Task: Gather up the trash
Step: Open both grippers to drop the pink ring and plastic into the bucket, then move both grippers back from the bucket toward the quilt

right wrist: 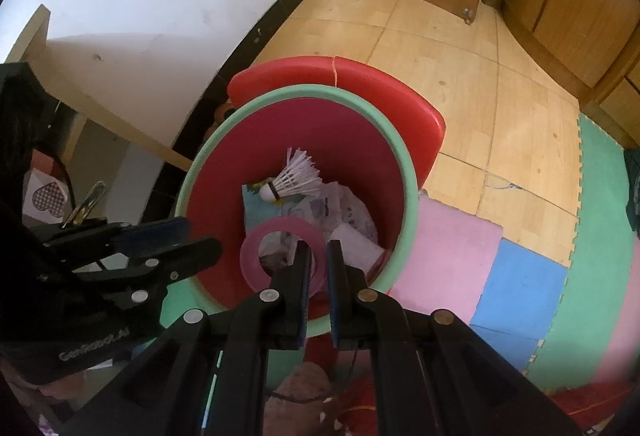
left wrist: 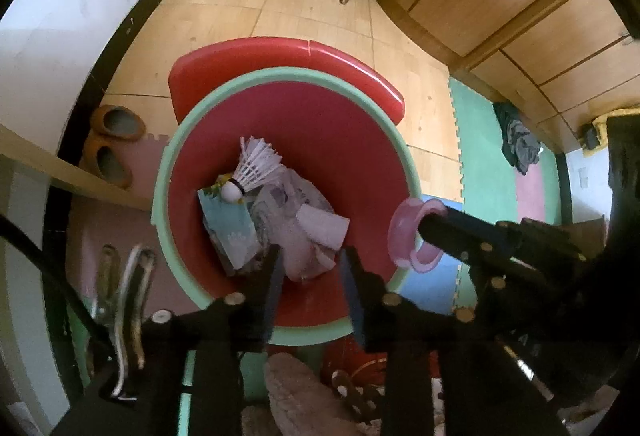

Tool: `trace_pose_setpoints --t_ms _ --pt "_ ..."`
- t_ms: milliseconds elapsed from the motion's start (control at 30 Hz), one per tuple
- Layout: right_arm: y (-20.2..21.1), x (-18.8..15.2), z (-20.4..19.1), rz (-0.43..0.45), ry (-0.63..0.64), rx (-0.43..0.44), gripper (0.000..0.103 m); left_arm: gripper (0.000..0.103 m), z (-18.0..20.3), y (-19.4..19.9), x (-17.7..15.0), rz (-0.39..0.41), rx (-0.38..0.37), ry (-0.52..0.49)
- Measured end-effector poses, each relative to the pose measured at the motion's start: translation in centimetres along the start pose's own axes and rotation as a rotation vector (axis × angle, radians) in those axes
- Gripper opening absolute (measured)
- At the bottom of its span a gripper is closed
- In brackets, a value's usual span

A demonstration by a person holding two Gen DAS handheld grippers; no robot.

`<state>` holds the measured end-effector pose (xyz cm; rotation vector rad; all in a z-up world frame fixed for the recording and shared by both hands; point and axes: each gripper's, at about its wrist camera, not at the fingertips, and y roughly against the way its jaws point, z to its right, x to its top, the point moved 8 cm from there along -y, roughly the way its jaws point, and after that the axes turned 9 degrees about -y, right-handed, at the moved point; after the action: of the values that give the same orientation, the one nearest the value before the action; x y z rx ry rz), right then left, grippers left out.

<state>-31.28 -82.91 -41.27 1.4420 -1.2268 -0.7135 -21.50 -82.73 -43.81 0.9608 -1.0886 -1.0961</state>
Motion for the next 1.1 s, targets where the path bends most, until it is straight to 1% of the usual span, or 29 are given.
trace_pose_setpoints --t_ms 67,367,433,467,500,600,933,1100 --pt "-0.3 0.2 0.2 0.000 0.001 -0.004 0.009 0.039 -0.2 0.1 0.1 0.001 0.006 -0.001" --pt "-1.0 1.0 0.0 0.004 0.002 -0.004 0.009 0.040 -1.5 1.0 -0.3 -0.006 0.027 0.021" --pt "-1.1 1.2 0.1 0.004 -0.005 -0.018 0.016 0.040 -1.6 1.4 -0.4 -0.005 0.037 0.021" --pt "-1.1 1.4 0.1 0.005 -0.011 -0.021 0.024 0.040 -1.7 1.7 -0.4 -0.002 0.041 0.020" --pt "-1.1 1.5 0.0 0.006 -0.016 -0.014 0.028 0.040 -1.7 1.9 -0.4 0.001 0.040 0.021" --pt "-0.9 1.8 -0.2 0.010 -0.012 -0.008 0.034 0.040 -1.7 2.4 -0.5 0.010 0.035 0.022" --pt "0.5 1.8 -1.1 0.024 -0.003 0.006 0.035 0.040 -1.6 3.9 -0.6 0.028 0.036 0.027" --pt "1.6 1.4 -1.8 0.038 -0.002 0.011 0.035 0.040 -1.3 5.4 -0.7 0.046 0.035 0.031"
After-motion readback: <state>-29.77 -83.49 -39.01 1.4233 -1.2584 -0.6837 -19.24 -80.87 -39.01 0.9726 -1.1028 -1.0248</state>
